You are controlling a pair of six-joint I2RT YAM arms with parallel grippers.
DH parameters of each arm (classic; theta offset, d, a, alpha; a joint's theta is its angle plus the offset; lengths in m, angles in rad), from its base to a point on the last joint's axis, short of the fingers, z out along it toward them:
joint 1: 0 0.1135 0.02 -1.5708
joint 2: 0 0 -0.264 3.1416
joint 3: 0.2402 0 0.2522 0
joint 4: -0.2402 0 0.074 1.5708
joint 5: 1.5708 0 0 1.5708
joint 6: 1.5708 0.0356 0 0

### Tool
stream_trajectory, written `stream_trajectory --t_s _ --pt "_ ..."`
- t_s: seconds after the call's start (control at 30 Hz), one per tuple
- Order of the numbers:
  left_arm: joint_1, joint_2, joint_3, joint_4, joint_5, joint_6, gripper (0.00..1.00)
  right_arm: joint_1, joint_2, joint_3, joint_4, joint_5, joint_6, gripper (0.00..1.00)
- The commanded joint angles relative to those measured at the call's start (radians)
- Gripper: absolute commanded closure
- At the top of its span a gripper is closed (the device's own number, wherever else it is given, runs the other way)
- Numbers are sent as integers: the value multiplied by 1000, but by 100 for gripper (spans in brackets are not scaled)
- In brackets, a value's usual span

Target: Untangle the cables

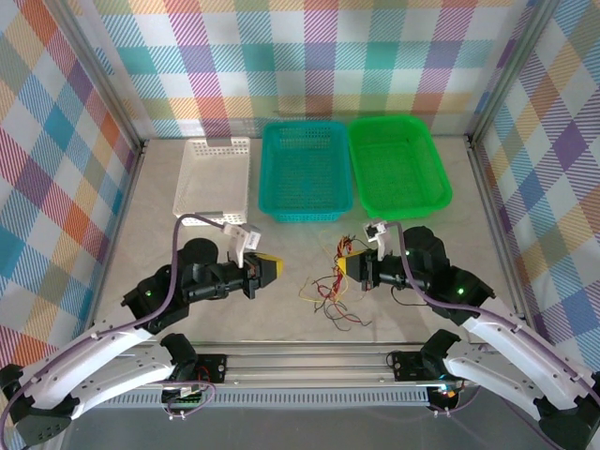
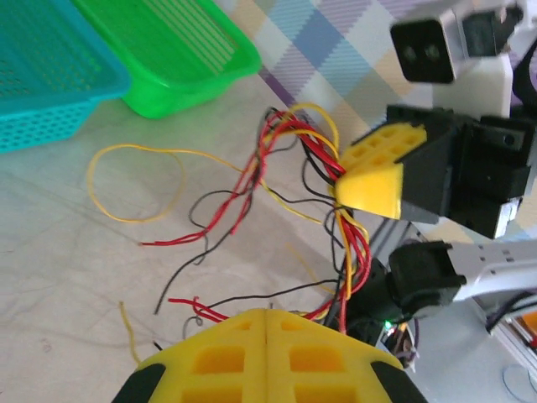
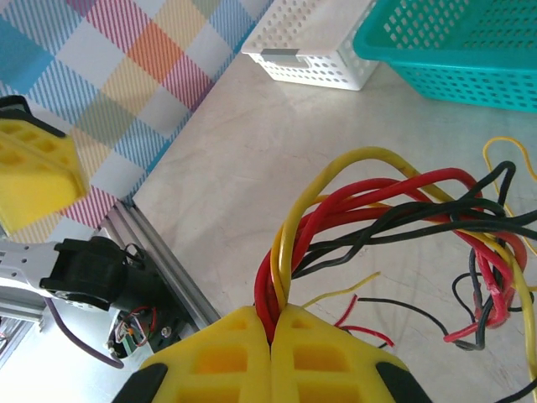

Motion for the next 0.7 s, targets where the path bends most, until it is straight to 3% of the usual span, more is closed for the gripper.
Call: stream_trajectory --t_s 0.0,0.07,0.2,0.3,0.37,0.5,0.67 --pt "26 11 -15 -12 23 -34 100 -12 -28 -1 4 -14 -9 100" --pt "26 47 -25 44 107 -48 97 -12 -20 -3 30 -41 4 100" --pt "22 106 -79 238 284 -115 48 -12 11 15 65 -64 19 100" --pt "2 123 -89 302 353 -123 35 -12 33 38 80 -77 21 100" --pt "-23 132 -89 314 379 -111 29 -12 45 51 91 -83 23 100" --pt "-90 187 -78 311 417 -79 26 -12 72 80 112 -106 31 100" --pt "-163 278 -30 216 338 -5 26 -12 98 93 146 -143 52 100"
